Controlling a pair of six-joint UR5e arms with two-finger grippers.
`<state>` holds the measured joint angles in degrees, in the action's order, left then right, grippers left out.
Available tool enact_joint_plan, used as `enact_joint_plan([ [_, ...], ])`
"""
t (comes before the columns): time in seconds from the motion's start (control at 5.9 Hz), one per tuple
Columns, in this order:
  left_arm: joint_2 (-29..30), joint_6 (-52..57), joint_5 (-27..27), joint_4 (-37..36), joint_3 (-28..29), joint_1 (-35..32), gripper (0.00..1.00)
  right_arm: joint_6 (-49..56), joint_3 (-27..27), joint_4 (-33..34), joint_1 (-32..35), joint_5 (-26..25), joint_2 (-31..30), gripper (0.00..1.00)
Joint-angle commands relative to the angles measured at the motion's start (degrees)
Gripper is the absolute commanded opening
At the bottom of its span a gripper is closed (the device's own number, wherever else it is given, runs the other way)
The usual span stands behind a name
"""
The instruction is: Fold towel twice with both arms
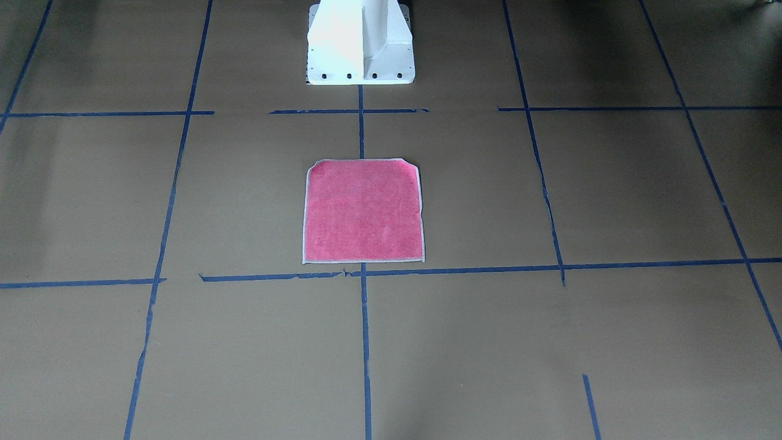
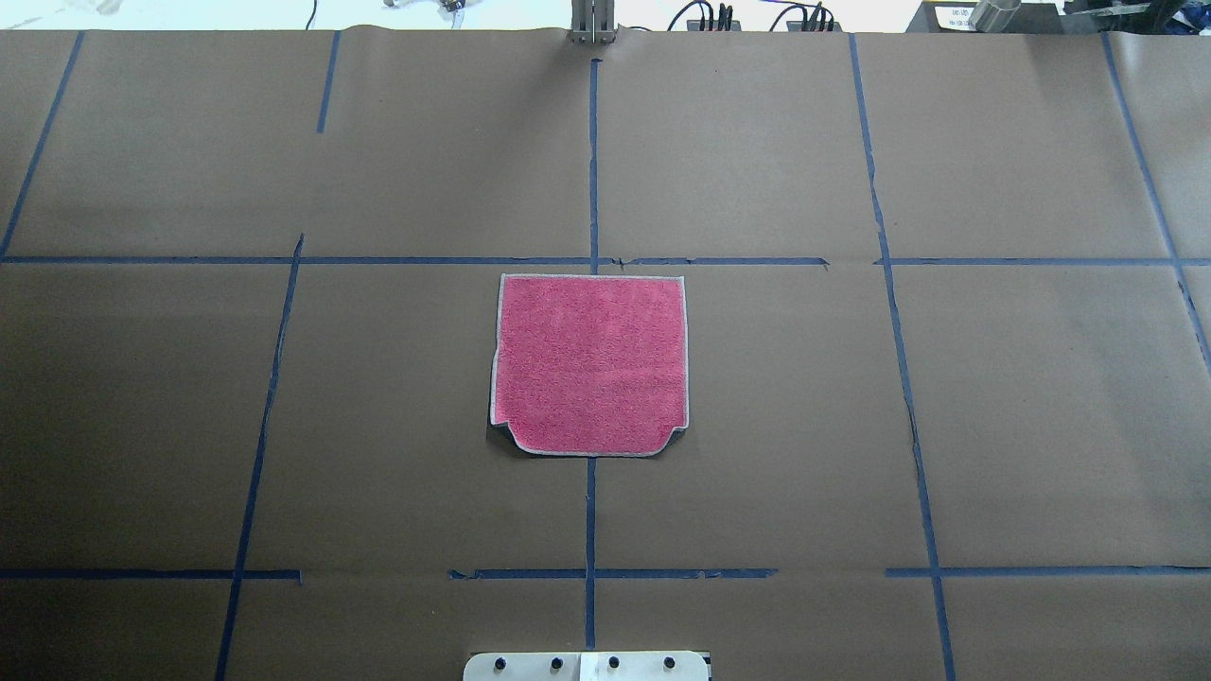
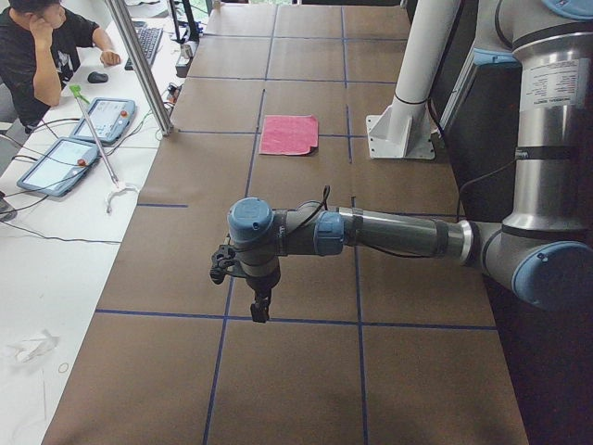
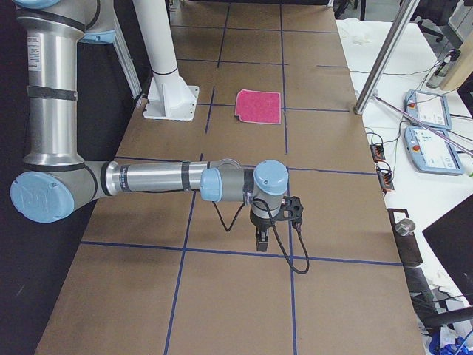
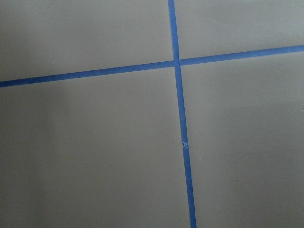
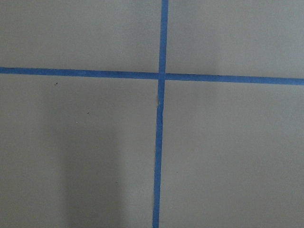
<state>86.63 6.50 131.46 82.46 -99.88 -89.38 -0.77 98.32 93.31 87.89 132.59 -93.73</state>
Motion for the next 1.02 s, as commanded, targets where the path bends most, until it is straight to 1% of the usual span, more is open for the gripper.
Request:
enact_joint_plan([
  [0.0,0.03,-0.09,0.03,0.06,0.04,0.0,1.0,-0.1,-0.4,0.03,0.0,0.3,0.12,1.0],
  [0.34,0.29,-0.17,0.03,0.06,-0.75,0.18,1.0,-0.19,-0.58,-0.06,0.0,0.13,0.12,1.0],
  [0.51,3.07,-0.87,0.03,-0.2,-0.32,0.44,1.0,-0.72,-0.23,0.03,-0.26,0.21,0.73,1.0],
  [0.68,6.32,-0.97,-0.06,-0.55,0.21,2.09,1.0,-0.9,-0.14,0.2,-2.09,1.34,2.48,1.0],
  [0.85,9.66,-4.71,-0.15,-0.46,0.3,7.68,1.0,-0.9,-0.32,0.03,-5.68,3.27,4.24,1.0],
])
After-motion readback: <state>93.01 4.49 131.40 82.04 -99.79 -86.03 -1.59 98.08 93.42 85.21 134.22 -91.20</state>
